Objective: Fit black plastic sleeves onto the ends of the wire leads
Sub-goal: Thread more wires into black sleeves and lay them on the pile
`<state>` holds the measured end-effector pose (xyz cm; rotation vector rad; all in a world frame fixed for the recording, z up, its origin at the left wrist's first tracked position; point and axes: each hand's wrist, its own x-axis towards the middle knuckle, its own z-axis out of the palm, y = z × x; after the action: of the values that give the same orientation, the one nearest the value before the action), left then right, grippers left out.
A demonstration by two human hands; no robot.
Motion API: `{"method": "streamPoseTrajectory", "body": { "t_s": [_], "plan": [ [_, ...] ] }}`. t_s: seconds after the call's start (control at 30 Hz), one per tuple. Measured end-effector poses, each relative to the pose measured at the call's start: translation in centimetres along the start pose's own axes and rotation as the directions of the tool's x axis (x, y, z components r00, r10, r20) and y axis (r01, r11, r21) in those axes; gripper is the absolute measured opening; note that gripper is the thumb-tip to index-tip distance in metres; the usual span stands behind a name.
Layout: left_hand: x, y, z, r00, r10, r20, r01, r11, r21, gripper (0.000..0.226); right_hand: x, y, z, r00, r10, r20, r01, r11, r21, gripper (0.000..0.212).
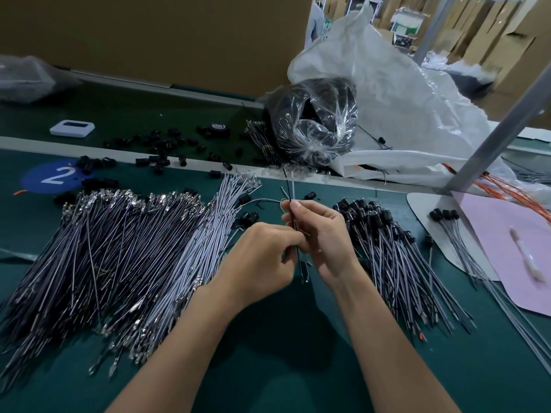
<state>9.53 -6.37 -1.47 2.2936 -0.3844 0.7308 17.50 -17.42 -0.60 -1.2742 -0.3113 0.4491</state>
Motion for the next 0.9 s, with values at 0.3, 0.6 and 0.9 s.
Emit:
{"method": "streamPoseTrajectory", "body": {
  "t_s": [0.3,0.6,0.9],
  "plan": [
    [0.1,0.5,-0.5,0.797,-0.175,-0.577,0.090,0.981,-0.174,0.017,0.1,0.2,-0.3,0.995,-0.091,0.043,0.091,0.996,0.011,0.009],
    [0.5,-1.3,-1.6,0.586,-0.772,-0.246,0.423,0.550,-0.720,0.006,0.2,0.6,-0.2,0.983,-0.181,0.040,0.185,0.956,-0.226,0.007],
    [-0.8,-0.7,-1.7,0.797,-0.598,0.090,0.564,0.789,0.244,0.028,0.2,0.4,-0.4,0.967,-0.199,-0.162,0.139,0.936,-0.324,0.008]
  ]
}}
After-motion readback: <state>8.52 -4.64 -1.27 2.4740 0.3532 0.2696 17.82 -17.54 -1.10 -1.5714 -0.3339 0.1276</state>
